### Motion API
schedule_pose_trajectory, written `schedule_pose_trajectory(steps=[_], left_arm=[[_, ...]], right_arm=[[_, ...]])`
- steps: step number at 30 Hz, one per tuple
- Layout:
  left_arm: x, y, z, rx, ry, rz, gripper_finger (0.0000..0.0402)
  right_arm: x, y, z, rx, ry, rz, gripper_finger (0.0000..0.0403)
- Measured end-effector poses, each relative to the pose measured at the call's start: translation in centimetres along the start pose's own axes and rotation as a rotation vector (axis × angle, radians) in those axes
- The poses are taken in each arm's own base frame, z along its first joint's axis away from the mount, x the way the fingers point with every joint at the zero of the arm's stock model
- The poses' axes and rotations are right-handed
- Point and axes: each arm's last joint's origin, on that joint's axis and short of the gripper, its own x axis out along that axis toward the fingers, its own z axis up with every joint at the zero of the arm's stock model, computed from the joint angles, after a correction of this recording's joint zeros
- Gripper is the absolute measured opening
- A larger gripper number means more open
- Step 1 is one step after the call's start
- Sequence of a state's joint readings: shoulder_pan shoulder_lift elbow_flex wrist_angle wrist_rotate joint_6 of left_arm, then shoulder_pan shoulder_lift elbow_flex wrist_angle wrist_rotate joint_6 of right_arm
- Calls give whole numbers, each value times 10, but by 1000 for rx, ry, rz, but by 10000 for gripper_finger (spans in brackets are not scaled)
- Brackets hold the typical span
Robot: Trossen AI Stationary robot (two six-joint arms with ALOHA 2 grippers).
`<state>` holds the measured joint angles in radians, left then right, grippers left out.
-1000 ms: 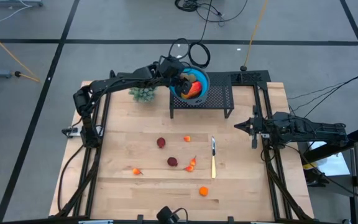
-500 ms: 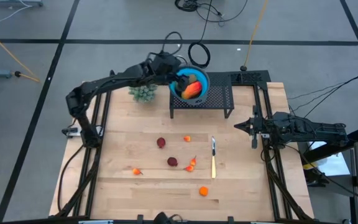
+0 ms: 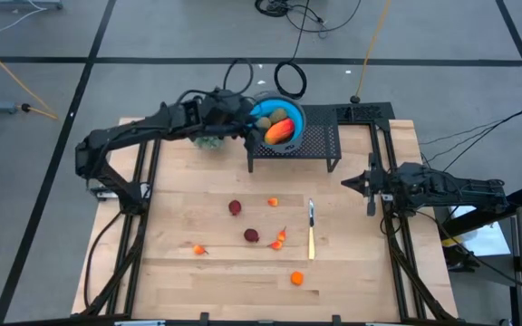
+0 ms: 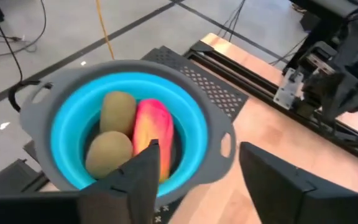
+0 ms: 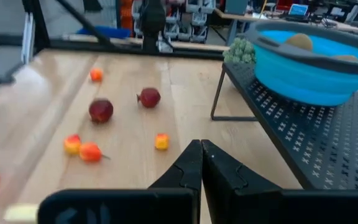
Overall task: Pick & Place Fruit
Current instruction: Put the orange into the blue strainer bowl on the shelf
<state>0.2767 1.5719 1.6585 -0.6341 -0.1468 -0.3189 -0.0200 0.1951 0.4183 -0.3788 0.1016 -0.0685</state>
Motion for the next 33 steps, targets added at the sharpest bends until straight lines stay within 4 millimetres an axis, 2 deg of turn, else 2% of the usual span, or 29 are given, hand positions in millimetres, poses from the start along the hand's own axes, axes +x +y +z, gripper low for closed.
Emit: schedule_pose_trajectory(steps=[7,16,26,31,33], left_arm=[[-4,-26,-9,29,12,-51,127],[-10,-49,-17,54,-12,-53,11],[-9,-60,-24,87,-27,-84,2],[8,-59,-46,83,-33,-149,5],[7,-57,-51,74,-59,-176,2]], right_arm=[[0,0,2,158,-24,2,0],[1,1,6,183,-53,29,0],[20,6,5,213,34,149,0],[32,9,6,215,58,188,0],[35,9,7,220,57,190,0]])
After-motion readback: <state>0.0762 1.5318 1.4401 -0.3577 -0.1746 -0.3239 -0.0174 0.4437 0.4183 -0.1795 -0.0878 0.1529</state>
